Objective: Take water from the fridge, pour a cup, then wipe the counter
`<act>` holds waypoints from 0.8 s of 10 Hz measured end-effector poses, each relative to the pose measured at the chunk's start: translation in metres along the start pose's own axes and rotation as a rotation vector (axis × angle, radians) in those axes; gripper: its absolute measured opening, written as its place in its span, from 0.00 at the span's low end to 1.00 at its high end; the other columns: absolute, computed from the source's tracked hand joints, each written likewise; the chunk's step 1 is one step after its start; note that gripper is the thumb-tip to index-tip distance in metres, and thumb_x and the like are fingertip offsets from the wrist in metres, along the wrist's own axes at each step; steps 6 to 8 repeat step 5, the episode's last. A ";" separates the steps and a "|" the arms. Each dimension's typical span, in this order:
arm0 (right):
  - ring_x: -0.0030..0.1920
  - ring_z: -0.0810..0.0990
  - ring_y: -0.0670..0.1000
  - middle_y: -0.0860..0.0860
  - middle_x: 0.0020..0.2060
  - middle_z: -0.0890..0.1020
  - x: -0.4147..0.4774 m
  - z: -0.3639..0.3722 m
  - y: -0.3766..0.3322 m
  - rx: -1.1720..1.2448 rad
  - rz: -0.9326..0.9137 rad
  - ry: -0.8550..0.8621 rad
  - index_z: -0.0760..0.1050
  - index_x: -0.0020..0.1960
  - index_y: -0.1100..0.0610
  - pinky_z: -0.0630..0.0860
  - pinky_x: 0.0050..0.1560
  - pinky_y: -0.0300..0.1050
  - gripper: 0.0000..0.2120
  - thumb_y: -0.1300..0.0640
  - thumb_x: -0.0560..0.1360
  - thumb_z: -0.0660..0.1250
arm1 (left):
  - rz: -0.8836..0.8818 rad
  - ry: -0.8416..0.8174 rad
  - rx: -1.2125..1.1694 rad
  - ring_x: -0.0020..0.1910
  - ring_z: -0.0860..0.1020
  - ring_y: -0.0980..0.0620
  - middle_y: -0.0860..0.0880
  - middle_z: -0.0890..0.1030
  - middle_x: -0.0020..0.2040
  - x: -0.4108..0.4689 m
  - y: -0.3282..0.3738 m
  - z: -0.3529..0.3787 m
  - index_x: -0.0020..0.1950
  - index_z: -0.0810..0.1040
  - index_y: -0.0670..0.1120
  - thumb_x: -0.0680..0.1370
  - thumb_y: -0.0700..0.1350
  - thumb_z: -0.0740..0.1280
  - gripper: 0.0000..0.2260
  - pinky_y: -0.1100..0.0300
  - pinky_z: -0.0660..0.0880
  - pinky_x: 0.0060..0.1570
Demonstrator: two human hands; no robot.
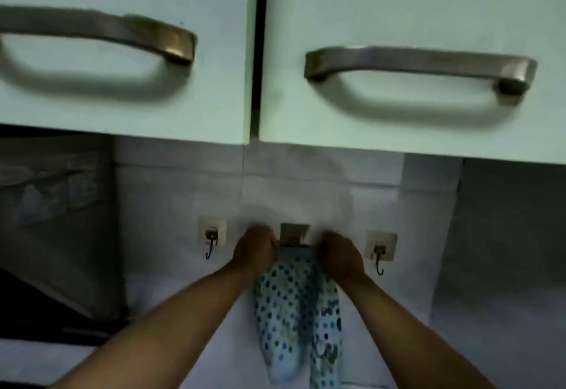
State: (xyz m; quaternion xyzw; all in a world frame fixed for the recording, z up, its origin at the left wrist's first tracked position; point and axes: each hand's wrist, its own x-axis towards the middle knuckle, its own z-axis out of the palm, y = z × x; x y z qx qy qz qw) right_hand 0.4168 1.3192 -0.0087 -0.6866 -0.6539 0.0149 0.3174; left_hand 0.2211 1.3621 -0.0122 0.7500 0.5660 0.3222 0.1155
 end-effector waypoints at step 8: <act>0.59 0.77 0.55 0.55 0.61 0.76 -0.038 0.055 0.014 0.086 0.079 -0.079 0.68 0.69 0.55 0.73 0.50 0.43 0.18 0.51 0.82 0.57 | -0.116 0.018 -0.189 0.38 0.73 0.57 0.53 0.74 0.40 -0.050 0.002 0.050 0.39 0.71 0.49 0.82 0.46 0.58 0.11 0.61 0.70 0.36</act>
